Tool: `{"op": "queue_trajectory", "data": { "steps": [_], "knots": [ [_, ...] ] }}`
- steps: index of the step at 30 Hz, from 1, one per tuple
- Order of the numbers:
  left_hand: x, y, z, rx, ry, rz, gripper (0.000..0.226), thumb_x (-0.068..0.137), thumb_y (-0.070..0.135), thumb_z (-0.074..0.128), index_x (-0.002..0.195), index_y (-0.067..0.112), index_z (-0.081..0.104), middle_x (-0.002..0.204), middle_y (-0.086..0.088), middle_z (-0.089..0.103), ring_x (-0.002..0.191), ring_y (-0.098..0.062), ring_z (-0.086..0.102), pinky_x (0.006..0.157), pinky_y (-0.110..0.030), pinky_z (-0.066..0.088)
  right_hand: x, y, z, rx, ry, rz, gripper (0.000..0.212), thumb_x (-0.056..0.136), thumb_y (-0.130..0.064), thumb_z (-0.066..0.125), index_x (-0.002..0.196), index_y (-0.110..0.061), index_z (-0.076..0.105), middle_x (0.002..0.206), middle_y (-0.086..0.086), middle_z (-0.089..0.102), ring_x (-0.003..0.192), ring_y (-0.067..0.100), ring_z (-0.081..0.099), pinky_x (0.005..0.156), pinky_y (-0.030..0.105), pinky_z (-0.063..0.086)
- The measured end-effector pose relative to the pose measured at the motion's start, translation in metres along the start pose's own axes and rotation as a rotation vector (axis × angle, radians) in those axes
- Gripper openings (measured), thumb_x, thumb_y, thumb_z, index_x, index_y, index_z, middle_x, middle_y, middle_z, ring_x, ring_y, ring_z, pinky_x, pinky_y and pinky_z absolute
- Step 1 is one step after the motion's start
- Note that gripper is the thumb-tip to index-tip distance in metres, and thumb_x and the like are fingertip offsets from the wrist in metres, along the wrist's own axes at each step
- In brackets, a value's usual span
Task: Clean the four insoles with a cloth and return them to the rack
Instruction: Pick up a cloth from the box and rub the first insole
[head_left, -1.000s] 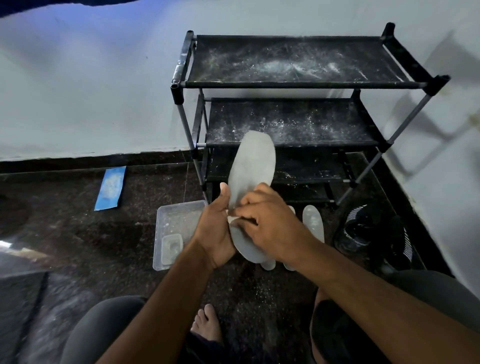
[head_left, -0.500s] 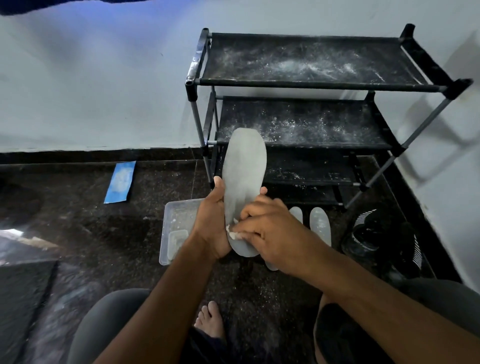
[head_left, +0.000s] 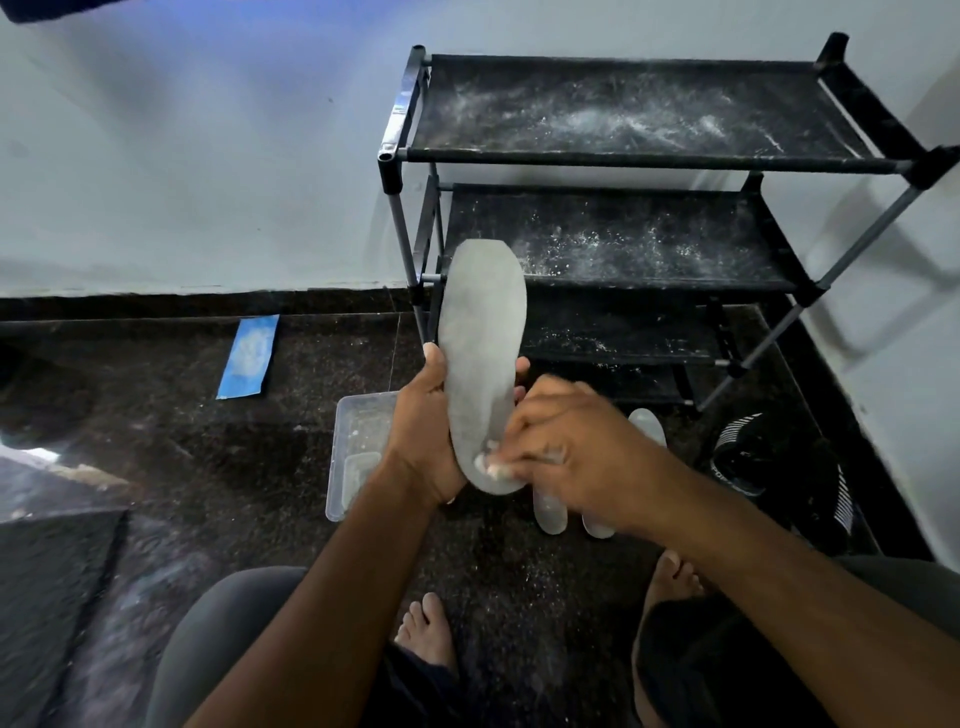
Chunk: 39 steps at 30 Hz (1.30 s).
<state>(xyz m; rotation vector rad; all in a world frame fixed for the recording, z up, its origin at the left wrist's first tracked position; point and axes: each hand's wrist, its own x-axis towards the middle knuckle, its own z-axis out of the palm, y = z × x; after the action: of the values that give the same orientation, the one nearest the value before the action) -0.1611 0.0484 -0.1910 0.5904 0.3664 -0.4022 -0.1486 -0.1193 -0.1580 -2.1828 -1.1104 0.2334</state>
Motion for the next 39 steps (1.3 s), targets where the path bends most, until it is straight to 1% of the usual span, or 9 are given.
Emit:
{"op": "queue_trajectory", "data": {
  "steps": [6, 11, 15, 21, 24, 29, 32, 35, 39],
  "knots": [
    [0.005, -0.005, 0.0, -0.013, 0.012, 0.021, 0.087, 0.102, 0.068, 0.023, 0.12, -0.001, 0.072, 0.127, -0.018, 0.067, 0.109, -0.03, 0.067, 0.093, -0.044, 0.057, 0.005, 0.002, 0.009, -0.231, 0.151, 0.092, 0.015, 0.091, -0.031, 0.065, 0.098, -0.025, 0.077, 0.085, -0.019, 0.056, 0.088, 0.009, 0.04, 0.082, 0.041, 0.042],
    [0.003, 0.0, -0.003, -0.111, -0.01, 0.045, 0.085, 0.101, 0.069, 0.026, 0.122, 0.0, 0.071, 0.116, -0.012, 0.071, 0.099, -0.022, 0.061, 0.079, -0.038, 0.061, -0.001, -0.008, 0.012, 0.186, 0.175, 0.147, 0.009, 0.082, -0.031, 0.077, 0.089, -0.026, 0.079, 0.081, -0.014, 0.07, 0.085, 0.006, 0.053, 0.076, 0.028, 0.047],
    [0.006, 0.001, -0.006, -0.138, -0.018, 0.081, 0.082, 0.102, 0.068, 0.023, 0.126, 0.003, 0.069, 0.116, -0.011, 0.071, 0.098, -0.02, 0.061, 0.078, -0.034, 0.06, 0.001, 0.0, 0.012, -0.084, 0.304, 0.167, 0.013, 0.084, -0.029, 0.075, 0.094, -0.021, 0.079, 0.081, -0.013, 0.069, 0.084, 0.012, 0.051, 0.074, 0.037, 0.049],
    [0.005, 0.002, -0.005, -0.193, -0.029, 0.06, 0.082, 0.102, 0.068, 0.028, 0.138, 0.001, 0.057, 0.116, -0.012, 0.069, 0.098, -0.021, 0.06, 0.079, -0.039, 0.061, -0.002, -0.021, 0.018, 0.37, 0.228, 0.221, 0.012, 0.078, -0.029, 0.08, 0.086, -0.02, 0.08, 0.08, -0.014, 0.073, 0.081, 0.006, 0.06, 0.071, 0.016, 0.044],
    [0.005, 0.002, -0.008, -0.155, -0.037, 0.07, 0.084, 0.102, 0.069, 0.025, 0.125, 0.001, 0.069, 0.115, -0.01, 0.07, 0.096, -0.022, 0.062, 0.078, -0.038, 0.06, 0.001, -0.01, 0.009, 0.191, 0.396, 0.221, 0.011, 0.08, -0.03, 0.078, 0.087, -0.021, 0.079, 0.078, -0.013, 0.071, 0.08, 0.009, 0.057, 0.07, 0.02, 0.045],
    [0.01, 0.002, -0.014, -0.166, -0.06, 0.082, 0.083, 0.101, 0.07, 0.024, 0.146, 0.005, 0.05, 0.12, -0.01, 0.067, 0.099, -0.019, 0.06, 0.082, -0.035, 0.058, -0.006, -0.014, 0.029, 0.068, 0.122, 0.264, 0.012, 0.082, -0.036, 0.076, 0.087, -0.025, 0.078, 0.082, -0.013, 0.068, 0.083, 0.002, 0.051, 0.071, 0.018, 0.039],
    [0.008, 0.003, -0.012, -0.203, -0.058, 0.076, 0.083, 0.101, 0.069, 0.027, 0.145, 0.003, 0.051, 0.117, -0.011, 0.068, 0.096, -0.02, 0.062, 0.078, -0.038, 0.063, -0.005, -0.021, 0.018, 0.369, 0.212, 0.246, 0.01, 0.079, -0.029, 0.08, 0.085, -0.021, 0.08, 0.08, -0.015, 0.073, 0.08, 0.002, 0.059, 0.07, 0.011, 0.039],
    [0.008, 0.002, -0.013, -0.188, -0.028, 0.096, 0.082, 0.101, 0.068, 0.027, 0.131, 0.002, 0.065, 0.116, -0.011, 0.07, 0.088, -0.022, 0.07, 0.075, -0.041, 0.064, 0.0, -0.006, 0.009, 0.129, 0.394, 0.265, 0.009, 0.082, -0.03, 0.078, 0.086, -0.023, 0.079, 0.077, -0.015, 0.07, 0.08, 0.007, 0.056, 0.07, 0.019, 0.044],
    [0.011, 0.002, -0.013, -0.164, -0.009, 0.117, 0.081, 0.101, 0.069, 0.023, 0.149, 0.008, 0.047, 0.117, -0.009, 0.069, 0.092, -0.018, 0.066, 0.081, -0.034, 0.06, -0.003, -0.009, 0.022, -0.016, 0.179, 0.289, 0.013, 0.083, -0.035, 0.075, 0.09, -0.024, 0.078, 0.078, -0.016, 0.065, 0.083, 0.004, 0.051, 0.073, 0.027, 0.047]
  ]
}}
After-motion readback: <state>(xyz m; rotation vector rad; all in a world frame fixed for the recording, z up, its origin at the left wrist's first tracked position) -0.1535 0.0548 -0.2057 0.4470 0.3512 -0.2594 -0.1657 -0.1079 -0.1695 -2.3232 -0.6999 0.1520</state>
